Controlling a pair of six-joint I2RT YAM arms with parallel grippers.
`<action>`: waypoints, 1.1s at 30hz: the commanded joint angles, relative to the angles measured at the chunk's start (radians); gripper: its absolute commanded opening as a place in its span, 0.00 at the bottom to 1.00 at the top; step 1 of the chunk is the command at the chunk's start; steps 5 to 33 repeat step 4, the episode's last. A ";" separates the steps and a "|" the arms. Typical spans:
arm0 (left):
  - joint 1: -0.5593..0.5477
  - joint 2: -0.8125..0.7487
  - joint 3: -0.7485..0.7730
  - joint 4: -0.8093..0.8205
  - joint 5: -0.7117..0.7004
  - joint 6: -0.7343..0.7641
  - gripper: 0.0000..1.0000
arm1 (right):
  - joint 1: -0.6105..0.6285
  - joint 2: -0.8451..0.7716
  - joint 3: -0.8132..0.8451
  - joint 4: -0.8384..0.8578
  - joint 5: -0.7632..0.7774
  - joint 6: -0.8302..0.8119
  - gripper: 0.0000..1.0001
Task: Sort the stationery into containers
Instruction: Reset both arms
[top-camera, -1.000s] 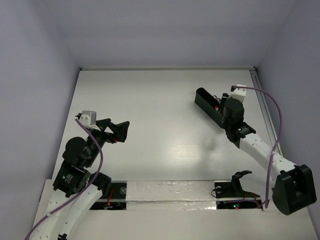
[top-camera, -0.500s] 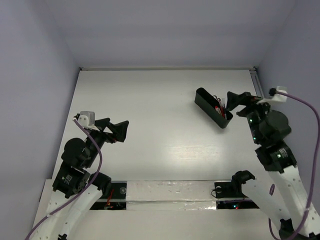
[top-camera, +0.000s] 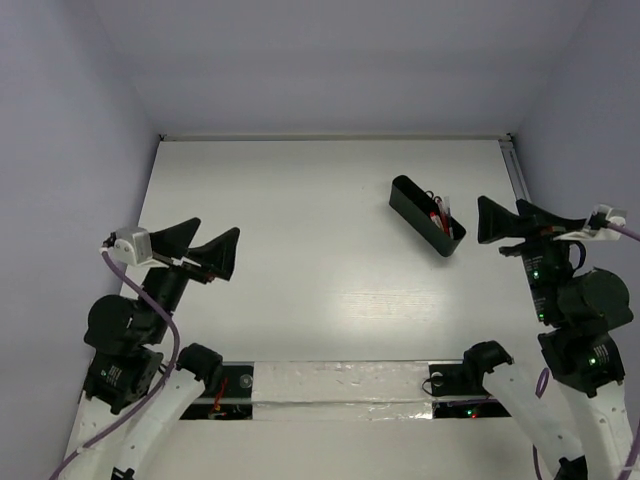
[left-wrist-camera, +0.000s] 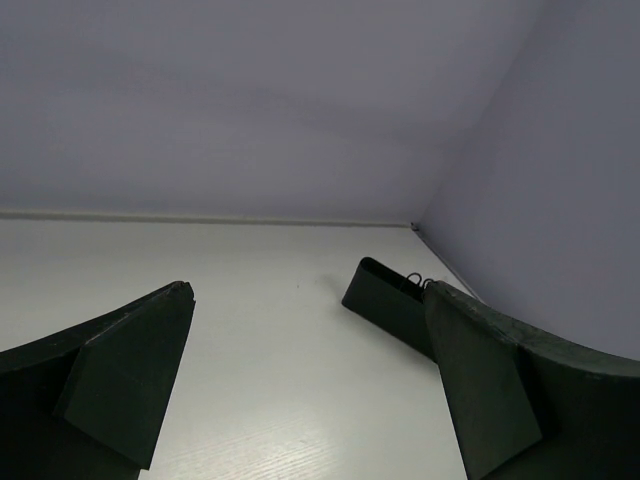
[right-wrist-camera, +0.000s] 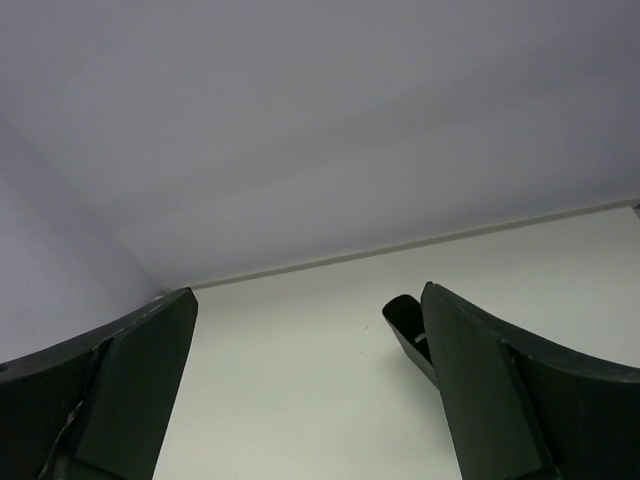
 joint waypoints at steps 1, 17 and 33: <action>-0.006 0.009 0.021 0.072 0.004 0.029 0.99 | 0.006 -0.001 0.000 -0.018 0.001 -0.017 1.00; -0.006 0.017 0.015 0.078 0.009 0.021 0.99 | 0.006 0.013 0.007 -0.038 -0.002 -0.028 1.00; -0.006 0.017 0.015 0.078 0.009 0.021 0.99 | 0.006 0.013 0.007 -0.038 -0.002 -0.028 1.00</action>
